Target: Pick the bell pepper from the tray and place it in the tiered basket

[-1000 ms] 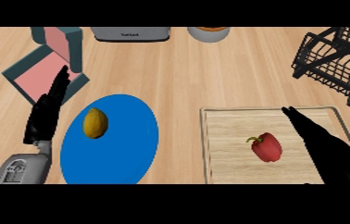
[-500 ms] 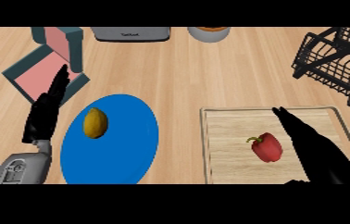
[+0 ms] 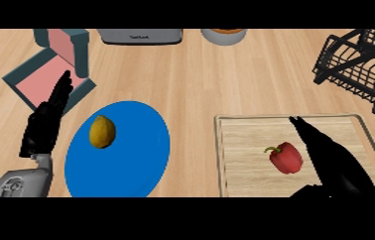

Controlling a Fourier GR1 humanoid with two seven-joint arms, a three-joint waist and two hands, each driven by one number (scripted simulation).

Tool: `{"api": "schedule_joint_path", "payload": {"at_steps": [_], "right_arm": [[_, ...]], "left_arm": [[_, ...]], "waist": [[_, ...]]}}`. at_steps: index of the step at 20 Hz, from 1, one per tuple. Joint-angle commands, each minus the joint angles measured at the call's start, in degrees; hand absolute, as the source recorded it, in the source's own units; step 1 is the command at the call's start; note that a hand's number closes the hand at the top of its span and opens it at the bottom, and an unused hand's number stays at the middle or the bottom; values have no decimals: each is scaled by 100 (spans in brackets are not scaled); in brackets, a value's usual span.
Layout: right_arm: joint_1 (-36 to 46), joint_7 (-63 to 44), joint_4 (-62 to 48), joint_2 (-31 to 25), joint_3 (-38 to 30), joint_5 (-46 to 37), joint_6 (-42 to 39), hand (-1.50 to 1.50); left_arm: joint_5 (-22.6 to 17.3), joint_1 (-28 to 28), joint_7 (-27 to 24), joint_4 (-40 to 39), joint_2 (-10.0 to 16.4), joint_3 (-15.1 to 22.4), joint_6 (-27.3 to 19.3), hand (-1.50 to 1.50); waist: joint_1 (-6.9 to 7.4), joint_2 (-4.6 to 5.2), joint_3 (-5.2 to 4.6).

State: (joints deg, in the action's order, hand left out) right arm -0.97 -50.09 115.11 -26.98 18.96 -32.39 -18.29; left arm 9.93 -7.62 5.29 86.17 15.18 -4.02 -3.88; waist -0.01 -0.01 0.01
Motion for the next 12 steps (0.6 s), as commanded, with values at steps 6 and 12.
{"api": "schedule_joint_path", "payload": {"at_steps": [6,12], "right_arm": [[264,518,-730,499,-428,-147,-436,-150],[445,558,-1369,1199,-67,-749,-185,-150]], "left_arm": [[157,-101,95,57,-111,-83,105,0],[60,-232,-8,-245,-38,-339,277,0]], "waist": [[3,0,-1],[7,3,-1]]}}
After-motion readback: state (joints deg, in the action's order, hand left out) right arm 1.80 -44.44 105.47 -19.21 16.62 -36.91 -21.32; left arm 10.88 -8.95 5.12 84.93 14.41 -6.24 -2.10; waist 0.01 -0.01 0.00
